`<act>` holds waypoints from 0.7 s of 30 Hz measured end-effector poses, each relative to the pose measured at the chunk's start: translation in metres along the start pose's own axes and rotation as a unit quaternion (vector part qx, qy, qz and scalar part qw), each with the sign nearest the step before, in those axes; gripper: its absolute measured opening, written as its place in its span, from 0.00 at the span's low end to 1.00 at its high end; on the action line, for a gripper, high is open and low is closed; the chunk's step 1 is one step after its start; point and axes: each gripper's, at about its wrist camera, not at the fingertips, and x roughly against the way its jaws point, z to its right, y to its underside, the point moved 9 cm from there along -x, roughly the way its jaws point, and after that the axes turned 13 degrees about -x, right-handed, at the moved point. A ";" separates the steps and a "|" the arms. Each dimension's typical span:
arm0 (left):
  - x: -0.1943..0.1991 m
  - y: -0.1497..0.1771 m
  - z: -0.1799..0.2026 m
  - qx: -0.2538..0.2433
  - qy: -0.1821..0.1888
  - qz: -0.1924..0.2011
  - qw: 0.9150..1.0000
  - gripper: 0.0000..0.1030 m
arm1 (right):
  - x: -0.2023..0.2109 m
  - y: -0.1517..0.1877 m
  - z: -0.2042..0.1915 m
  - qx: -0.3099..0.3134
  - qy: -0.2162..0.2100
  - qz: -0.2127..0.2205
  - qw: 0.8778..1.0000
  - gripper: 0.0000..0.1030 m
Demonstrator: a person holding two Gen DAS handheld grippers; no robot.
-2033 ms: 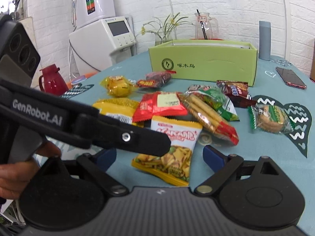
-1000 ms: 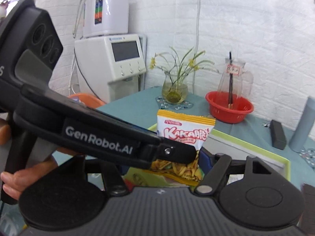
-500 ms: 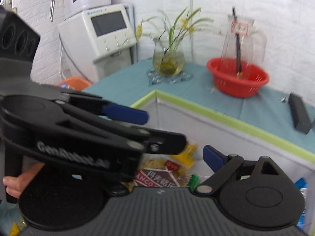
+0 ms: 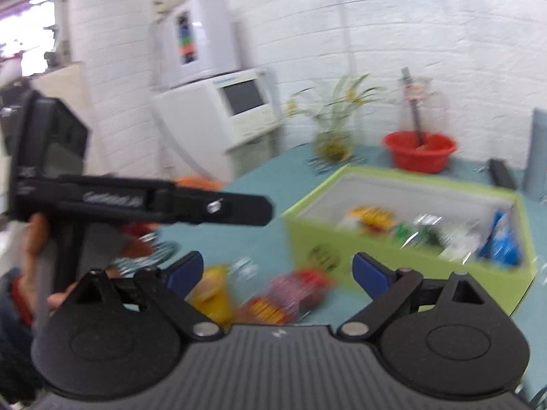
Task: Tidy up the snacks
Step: 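Move the left gripper to the pile and grasp the large yellow bag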
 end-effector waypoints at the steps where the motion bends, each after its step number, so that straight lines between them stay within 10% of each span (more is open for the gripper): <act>1: 0.008 0.015 0.002 -0.002 -0.005 -0.007 1.000 0.78 | 0.004 0.020 -0.006 -0.004 -0.005 -0.012 1.000 0.91; 9: 0.023 0.093 0.004 -0.020 -0.005 -0.071 0.997 0.75 | 0.001 0.135 -0.045 -0.082 -0.021 -0.111 0.990 0.91; 21: 0.033 0.135 0.006 0.009 0.040 -0.112 0.993 0.68 | -0.059 0.118 -0.055 0.034 0.039 -0.114 0.992 0.91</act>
